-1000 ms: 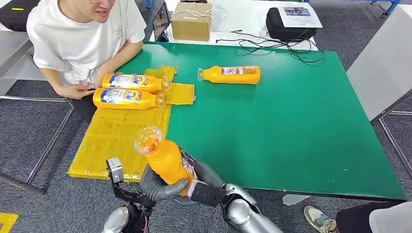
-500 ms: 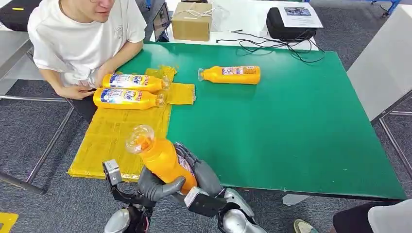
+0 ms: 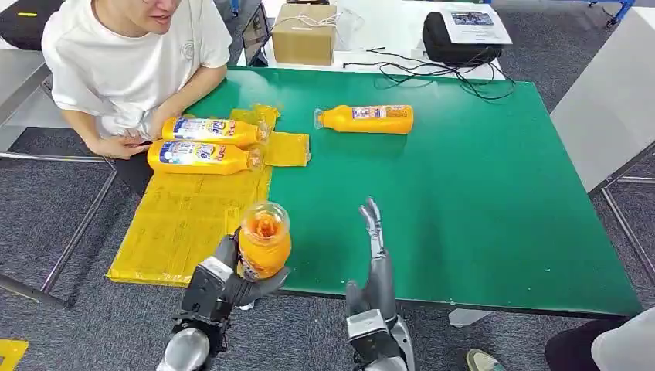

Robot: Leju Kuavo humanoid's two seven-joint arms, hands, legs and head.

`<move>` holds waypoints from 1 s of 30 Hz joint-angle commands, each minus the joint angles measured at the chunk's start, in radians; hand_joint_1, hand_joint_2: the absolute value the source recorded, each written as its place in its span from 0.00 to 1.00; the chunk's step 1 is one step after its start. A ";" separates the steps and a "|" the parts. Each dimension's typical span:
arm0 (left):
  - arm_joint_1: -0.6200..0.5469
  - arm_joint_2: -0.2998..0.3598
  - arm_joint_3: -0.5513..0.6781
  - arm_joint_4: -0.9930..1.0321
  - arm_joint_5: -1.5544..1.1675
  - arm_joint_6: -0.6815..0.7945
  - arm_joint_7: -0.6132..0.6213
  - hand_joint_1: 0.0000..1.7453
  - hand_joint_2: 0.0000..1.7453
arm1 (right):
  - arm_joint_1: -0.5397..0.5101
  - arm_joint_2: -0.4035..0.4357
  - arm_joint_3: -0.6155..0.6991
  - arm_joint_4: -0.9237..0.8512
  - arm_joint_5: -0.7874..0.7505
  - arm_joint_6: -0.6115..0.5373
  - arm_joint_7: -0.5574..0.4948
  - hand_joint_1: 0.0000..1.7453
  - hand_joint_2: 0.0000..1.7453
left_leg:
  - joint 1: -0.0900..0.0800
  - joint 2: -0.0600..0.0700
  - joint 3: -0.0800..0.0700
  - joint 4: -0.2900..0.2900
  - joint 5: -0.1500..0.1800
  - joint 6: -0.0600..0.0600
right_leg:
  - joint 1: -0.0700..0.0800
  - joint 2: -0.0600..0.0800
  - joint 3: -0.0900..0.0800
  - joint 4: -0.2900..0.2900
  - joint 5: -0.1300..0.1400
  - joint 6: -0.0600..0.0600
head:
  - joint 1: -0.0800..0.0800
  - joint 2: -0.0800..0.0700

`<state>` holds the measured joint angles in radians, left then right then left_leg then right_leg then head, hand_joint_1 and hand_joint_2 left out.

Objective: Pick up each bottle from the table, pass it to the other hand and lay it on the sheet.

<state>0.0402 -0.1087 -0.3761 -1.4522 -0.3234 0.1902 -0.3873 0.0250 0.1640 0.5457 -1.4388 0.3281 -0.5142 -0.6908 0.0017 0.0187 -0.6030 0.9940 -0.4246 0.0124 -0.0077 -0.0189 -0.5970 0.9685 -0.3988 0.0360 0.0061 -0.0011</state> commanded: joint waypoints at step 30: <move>-0.416 0.125 0.135 0.787 -0.625 0.068 0.282 1.00 1.00 | 0.027 0.007 -0.045 -0.037 -0.213 -0.035 -0.007 0.00 0.00 | 0.001 0.001 0.011 -0.002 0.000 -0.001 | 0.000 0.004 0.010 -0.001 0.000 -0.002 | 0.000 0.000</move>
<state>-0.3112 0.0072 -0.2773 -0.9147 -0.9575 0.2792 -0.1148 0.0806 0.1774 0.4814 -1.5335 0.1232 -0.5573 -0.6977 0.0017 0.0186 -0.5973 0.9937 -0.4240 0.0124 -0.0078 -0.0189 -0.5911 0.9689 -0.3986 0.0360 0.0065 -0.0011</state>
